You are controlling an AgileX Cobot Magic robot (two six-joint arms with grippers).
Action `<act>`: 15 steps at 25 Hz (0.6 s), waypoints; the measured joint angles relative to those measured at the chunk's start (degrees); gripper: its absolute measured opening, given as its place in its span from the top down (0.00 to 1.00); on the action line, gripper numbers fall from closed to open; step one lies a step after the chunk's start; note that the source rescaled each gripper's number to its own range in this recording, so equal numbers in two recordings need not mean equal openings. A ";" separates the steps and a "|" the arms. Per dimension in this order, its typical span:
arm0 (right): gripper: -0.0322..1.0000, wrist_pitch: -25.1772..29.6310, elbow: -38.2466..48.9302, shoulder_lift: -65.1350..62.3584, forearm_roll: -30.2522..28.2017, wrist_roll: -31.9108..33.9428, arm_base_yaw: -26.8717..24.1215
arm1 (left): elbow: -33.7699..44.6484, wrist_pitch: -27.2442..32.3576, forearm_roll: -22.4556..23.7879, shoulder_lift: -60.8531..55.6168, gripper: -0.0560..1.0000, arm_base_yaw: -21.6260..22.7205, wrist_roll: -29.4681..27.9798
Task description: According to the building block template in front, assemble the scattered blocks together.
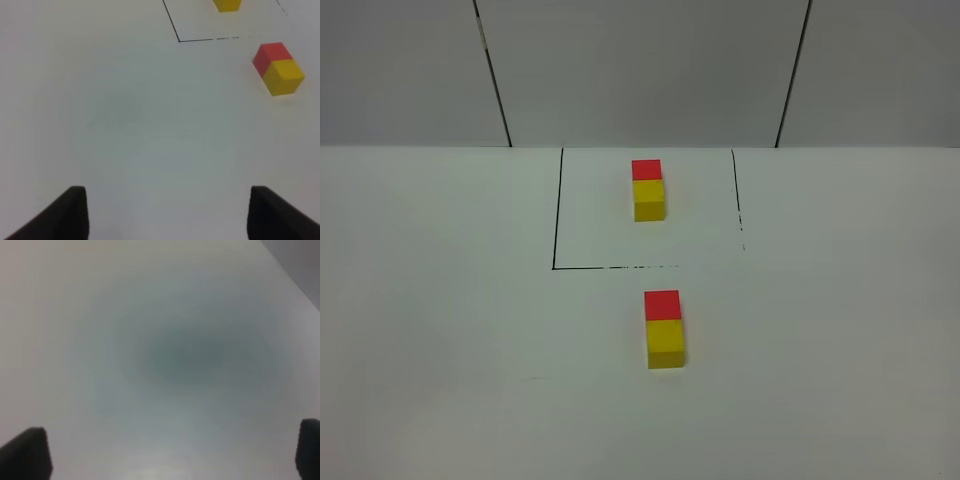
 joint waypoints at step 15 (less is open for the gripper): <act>0.14 14.20 23.46 -40.36 0.72 -2.67 8.72 | 0.00 0.00 0.00 0.00 0.54 0.00 0.00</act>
